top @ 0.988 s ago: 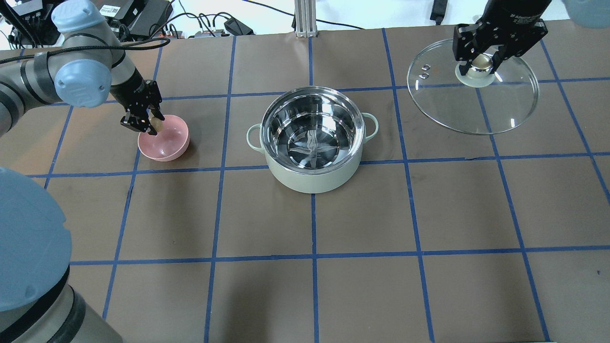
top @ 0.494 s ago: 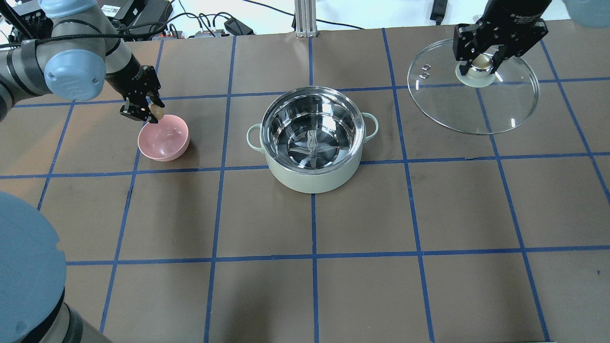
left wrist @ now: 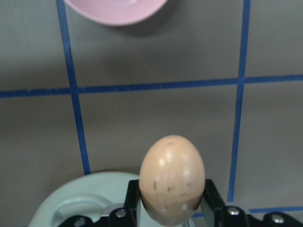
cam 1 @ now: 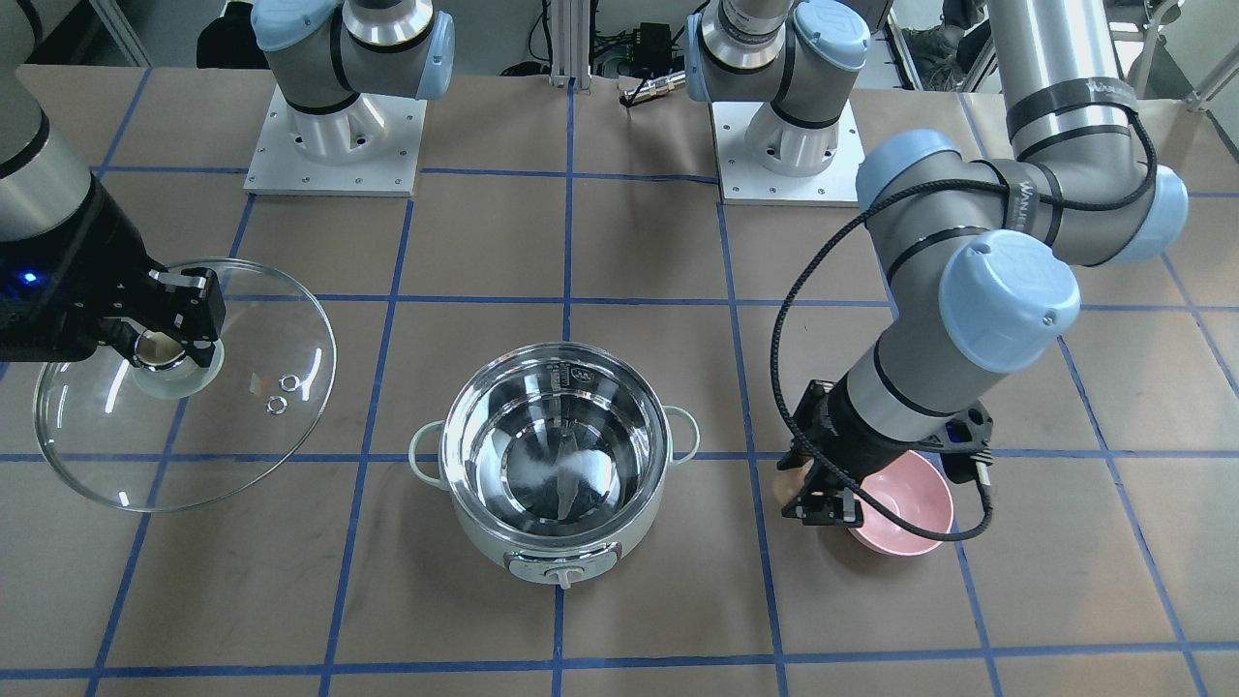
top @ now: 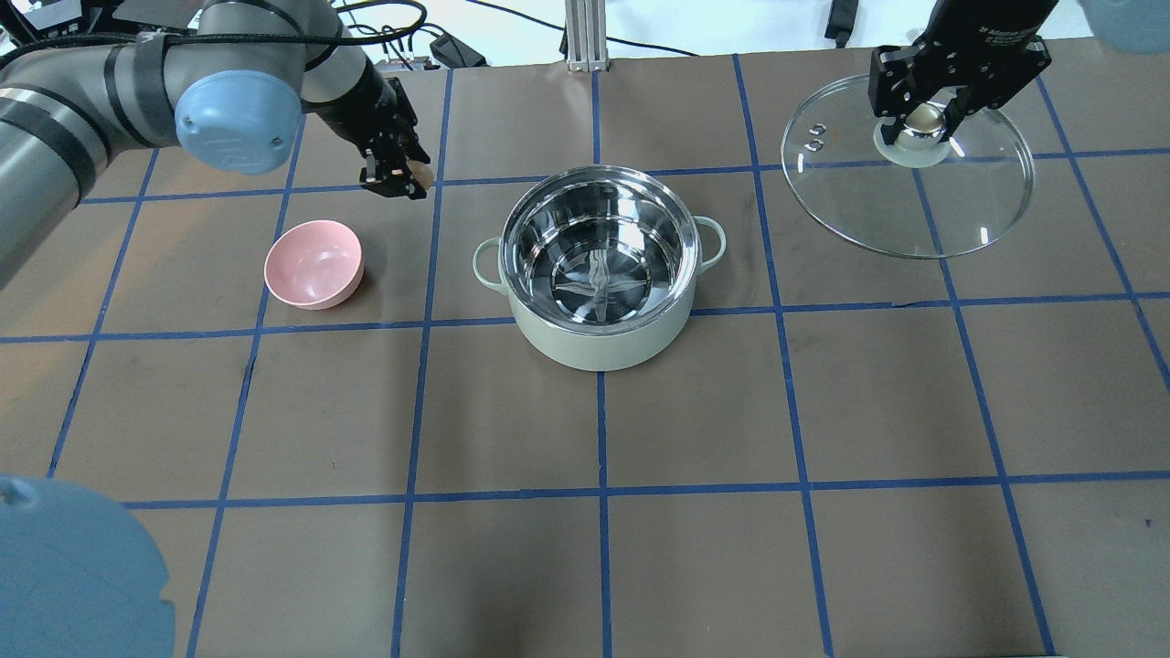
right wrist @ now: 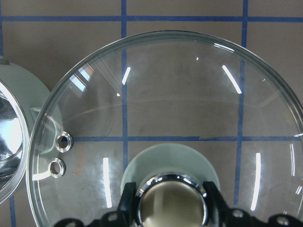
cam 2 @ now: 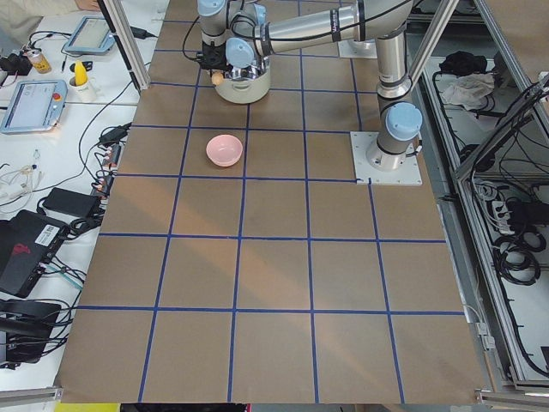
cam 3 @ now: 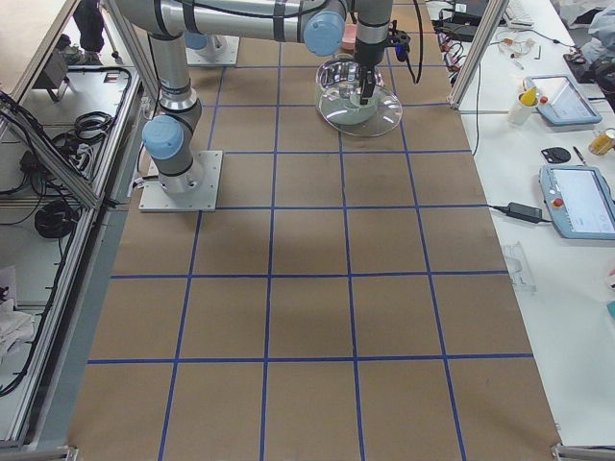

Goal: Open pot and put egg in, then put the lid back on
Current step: 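Lift the egg with the left gripper and carry it over the pot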

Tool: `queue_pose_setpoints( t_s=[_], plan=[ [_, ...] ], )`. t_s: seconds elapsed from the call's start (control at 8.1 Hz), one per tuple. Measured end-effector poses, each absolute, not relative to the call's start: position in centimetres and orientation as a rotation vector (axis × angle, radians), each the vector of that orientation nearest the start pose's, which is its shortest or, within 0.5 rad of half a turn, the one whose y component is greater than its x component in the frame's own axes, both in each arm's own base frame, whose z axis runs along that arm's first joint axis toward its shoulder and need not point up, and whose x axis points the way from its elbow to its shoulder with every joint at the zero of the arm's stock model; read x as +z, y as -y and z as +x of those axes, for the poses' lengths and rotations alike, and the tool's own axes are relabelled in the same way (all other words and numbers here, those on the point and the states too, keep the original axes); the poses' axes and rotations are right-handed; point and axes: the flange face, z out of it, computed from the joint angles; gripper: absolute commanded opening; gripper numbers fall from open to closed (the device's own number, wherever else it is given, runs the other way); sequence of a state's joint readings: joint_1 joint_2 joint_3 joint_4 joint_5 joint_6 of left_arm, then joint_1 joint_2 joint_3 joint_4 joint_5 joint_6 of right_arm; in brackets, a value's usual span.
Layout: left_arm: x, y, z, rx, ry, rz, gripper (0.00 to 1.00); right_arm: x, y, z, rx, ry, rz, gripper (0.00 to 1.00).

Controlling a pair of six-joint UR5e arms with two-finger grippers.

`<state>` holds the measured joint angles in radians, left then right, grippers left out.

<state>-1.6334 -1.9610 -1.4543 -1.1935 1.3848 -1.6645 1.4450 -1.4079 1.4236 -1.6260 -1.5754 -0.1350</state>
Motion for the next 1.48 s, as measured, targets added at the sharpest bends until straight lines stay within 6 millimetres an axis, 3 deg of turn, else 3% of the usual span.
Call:
queue_pose_setpoints(
  t_s=[0.25,0.62,0.74,0.86,1.24,1.36,1.48],
  plan=[
    [36.1,62.9,-23.7,0.224,-2.257,-2.488,0.08,48.0,57.7,6.1,-0.06,-3.151,-0.014,0.18],
    [34.3,61.9,-29.2,0.329,-2.156,-2.594,0.38,48.0,57.7,6.1,-0.06,-3.152,-0.024,0.18],
    [33.4,61.6,-30.6,0.357,-2.129,-2.599,0.57,47.9,57.8,6.1,-0.059,-3.152,-0.025,0.18],
    [32.5,61.2,-32.0,0.38,-2.116,-2.593,1.0,47.9,57.8,6.1,-0.059,-3.151,-0.027,0.18],
    [32.3,60.6,-33.9,0.389,-2.151,-2.577,1.0,47.9,57.8,6.1,-0.059,-3.15,-0.033,0.18],
    [33.0,60.4,-33.9,0.378,-2.209,-2.549,1.0,47.9,57.8,6.1,-0.059,-3.15,-0.033,0.18],
    [34.5,60.1,-33.7,0.336,-2.383,-2.438,1.0,47.9,57.8,6.1,-0.058,-3.151,-0.034,0.18]
  ],
)
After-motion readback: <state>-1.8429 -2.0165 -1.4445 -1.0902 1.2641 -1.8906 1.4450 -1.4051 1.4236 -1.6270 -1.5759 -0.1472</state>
